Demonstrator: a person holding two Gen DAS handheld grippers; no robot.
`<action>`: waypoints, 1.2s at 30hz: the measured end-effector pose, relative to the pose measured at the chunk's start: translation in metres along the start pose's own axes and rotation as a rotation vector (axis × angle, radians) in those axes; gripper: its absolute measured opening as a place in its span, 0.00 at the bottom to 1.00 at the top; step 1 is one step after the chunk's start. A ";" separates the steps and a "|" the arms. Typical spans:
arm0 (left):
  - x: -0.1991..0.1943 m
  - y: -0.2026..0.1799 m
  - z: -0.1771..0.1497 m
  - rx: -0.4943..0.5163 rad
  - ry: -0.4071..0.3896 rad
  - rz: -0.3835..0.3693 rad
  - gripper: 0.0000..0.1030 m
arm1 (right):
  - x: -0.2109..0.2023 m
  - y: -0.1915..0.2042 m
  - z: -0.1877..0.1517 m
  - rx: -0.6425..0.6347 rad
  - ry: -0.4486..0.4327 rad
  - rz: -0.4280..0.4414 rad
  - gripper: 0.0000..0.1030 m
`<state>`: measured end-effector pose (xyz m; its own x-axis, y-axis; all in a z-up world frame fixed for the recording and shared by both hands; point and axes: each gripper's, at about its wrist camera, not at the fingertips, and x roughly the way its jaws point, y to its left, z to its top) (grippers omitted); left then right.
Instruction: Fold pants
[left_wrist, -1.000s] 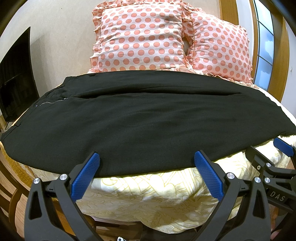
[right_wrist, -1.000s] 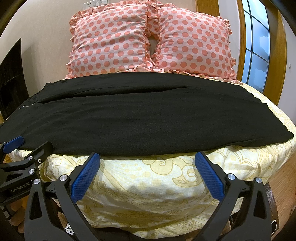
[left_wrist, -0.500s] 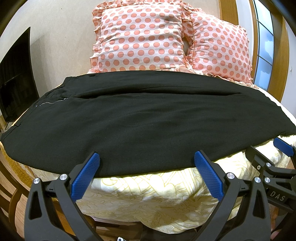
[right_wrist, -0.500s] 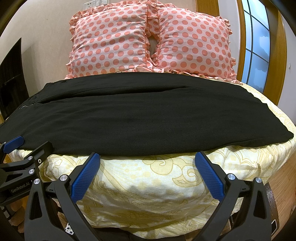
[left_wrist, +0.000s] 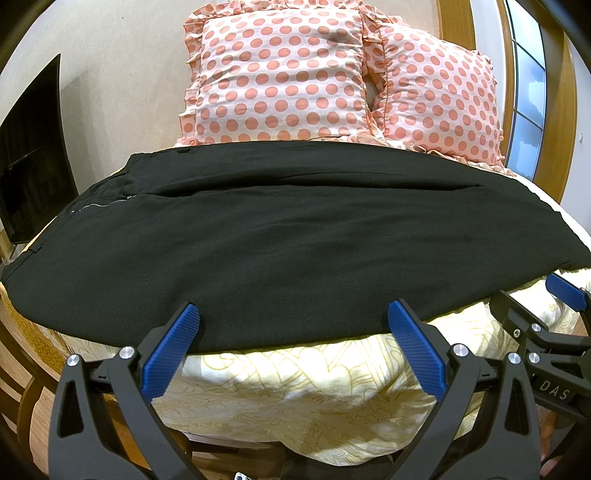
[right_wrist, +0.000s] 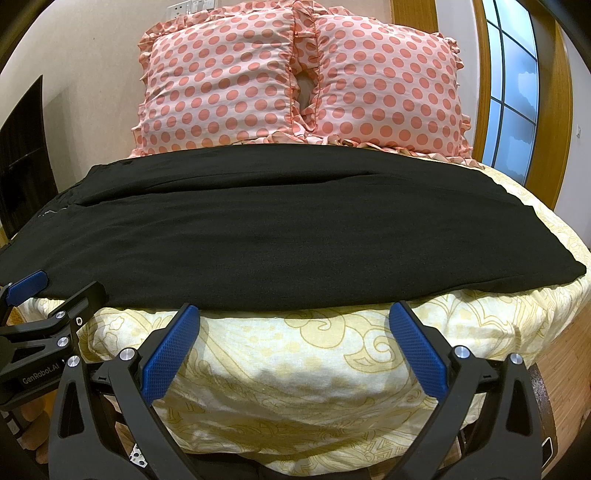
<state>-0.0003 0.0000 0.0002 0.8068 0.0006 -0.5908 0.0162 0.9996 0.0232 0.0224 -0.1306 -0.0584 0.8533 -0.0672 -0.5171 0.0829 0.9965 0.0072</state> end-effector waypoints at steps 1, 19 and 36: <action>0.000 0.000 0.000 0.000 0.000 0.000 0.98 | 0.000 0.000 0.000 0.000 0.000 0.000 0.99; 0.004 -0.002 0.008 -0.003 0.028 -0.001 0.98 | 0.001 0.000 0.007 0.001 0.035 0.001 0.99; -0.008 -0.001 0.018 0.040 0.038 0.038 0.98 | 0.004 -0.002 0.007 -0.033 0.085 0.063 0.99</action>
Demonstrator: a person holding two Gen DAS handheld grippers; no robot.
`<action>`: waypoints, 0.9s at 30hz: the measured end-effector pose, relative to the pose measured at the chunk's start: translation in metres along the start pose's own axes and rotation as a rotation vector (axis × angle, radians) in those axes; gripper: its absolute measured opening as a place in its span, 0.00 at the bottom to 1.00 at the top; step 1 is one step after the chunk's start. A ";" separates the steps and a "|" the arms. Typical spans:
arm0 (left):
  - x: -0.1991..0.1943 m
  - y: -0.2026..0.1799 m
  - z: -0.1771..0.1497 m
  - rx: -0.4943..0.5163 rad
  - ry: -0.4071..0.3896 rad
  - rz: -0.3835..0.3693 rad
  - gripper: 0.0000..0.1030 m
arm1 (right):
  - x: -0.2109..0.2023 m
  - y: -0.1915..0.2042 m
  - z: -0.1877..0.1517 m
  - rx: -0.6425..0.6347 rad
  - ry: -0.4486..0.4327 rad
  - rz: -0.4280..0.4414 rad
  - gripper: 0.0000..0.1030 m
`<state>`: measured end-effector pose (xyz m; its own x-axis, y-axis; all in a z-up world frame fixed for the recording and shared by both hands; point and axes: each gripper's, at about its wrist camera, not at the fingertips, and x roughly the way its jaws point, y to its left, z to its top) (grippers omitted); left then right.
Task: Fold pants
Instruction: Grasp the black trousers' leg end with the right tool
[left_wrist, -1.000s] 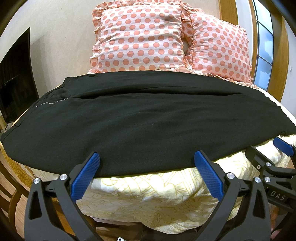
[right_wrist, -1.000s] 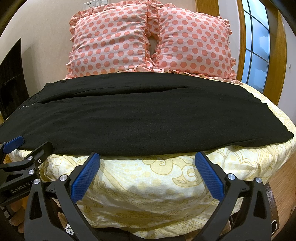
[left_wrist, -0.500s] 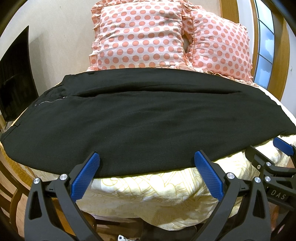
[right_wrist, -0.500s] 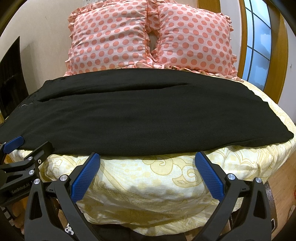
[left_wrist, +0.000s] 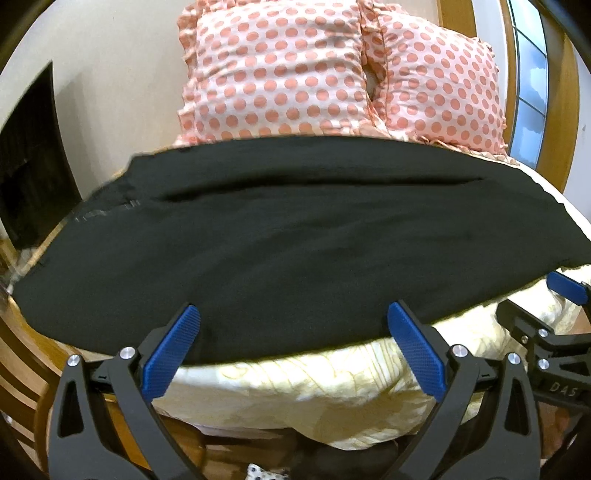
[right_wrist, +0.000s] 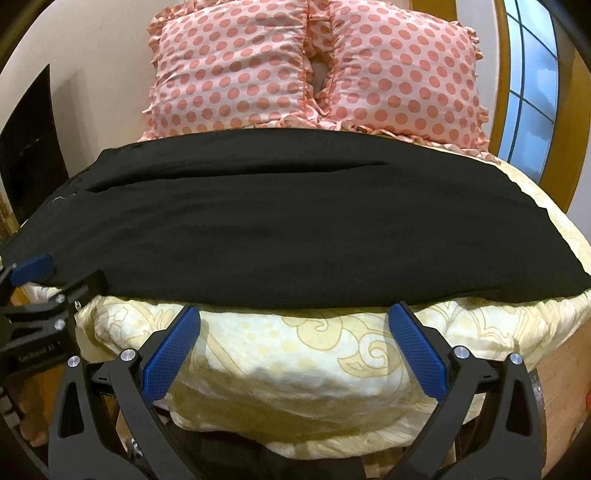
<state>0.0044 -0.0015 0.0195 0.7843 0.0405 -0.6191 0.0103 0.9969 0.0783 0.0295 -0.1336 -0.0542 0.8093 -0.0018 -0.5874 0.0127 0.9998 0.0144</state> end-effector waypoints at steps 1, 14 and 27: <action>-0.006 0.000 0.004 0.010 -0.019 0.009 0.98 | -0.007 -0.006 0.002 0.011 0.000 0.018 0.99; 0.026 -0.003 0.092 0.079 -0.071 0.179 0.98 | -0.002 -0.172 0.121 0.276 -0.067 -0.240 0.99; 0.106 0.019 0.134 -0.040 0.065 0.274 0.98 | 0.196 -0.309 0.220 0.558 0.256 -0.570 0.89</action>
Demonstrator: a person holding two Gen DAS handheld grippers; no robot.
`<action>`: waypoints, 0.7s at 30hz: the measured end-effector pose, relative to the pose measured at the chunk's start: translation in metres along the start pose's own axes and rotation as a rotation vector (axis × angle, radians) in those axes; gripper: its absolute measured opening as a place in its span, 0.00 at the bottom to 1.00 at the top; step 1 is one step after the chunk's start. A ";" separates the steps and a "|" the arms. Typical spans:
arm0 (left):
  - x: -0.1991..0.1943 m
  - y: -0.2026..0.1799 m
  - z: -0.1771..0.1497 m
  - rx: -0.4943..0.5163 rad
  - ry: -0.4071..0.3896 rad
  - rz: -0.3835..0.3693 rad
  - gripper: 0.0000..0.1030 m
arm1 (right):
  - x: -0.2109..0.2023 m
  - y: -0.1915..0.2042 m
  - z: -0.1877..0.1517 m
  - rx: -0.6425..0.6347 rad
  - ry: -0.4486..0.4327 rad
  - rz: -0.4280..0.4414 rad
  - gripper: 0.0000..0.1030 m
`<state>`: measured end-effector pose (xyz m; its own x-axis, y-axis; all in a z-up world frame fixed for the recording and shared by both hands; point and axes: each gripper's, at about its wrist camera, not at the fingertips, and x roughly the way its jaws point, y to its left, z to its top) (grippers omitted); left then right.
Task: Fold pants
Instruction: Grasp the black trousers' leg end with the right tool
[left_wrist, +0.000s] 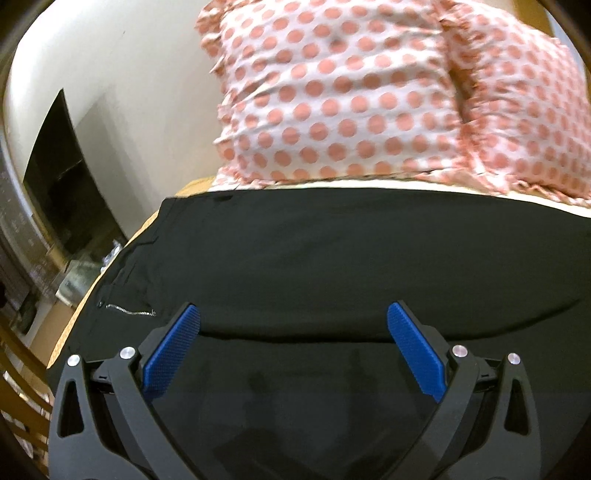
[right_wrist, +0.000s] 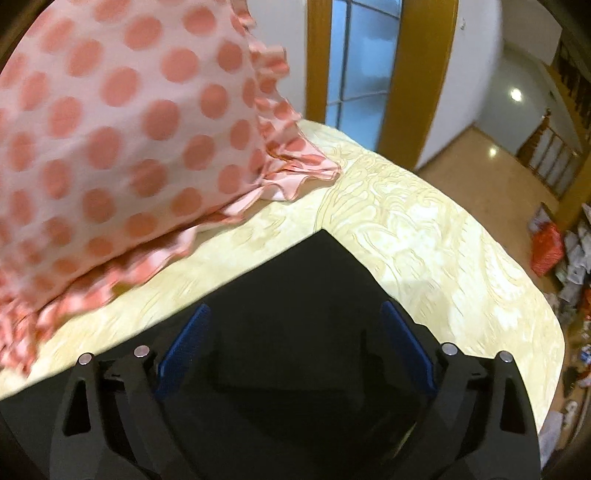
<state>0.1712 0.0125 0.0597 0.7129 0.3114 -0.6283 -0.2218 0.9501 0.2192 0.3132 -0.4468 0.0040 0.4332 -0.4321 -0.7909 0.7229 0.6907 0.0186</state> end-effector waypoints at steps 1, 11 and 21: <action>0.005 0.001 -0.001 -0.004 0.012 0.006 0.98 | 0.015 0.007 0.006 0.024 0.033 -0.013 0.88; 0.021 0.010 -0.007 -0.027 0.056 -0.001 0.98 | 0.034 0.024 0.000 0.035 0.051 -0.002 0.68; 0.016 0.018 -0.010 -0.052 0.054 -0.014 0.98 | 0.011 -0.007 -0.013 0.106 0.013 0.147 0.04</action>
<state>0.1717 0.0345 0.0462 0.6794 0.2975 -0.6707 -0.2474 0.9535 0.1723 0.3055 -0.4488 -0.0131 0.5319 -0.3235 -0.7826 0.7054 0.6806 0.1980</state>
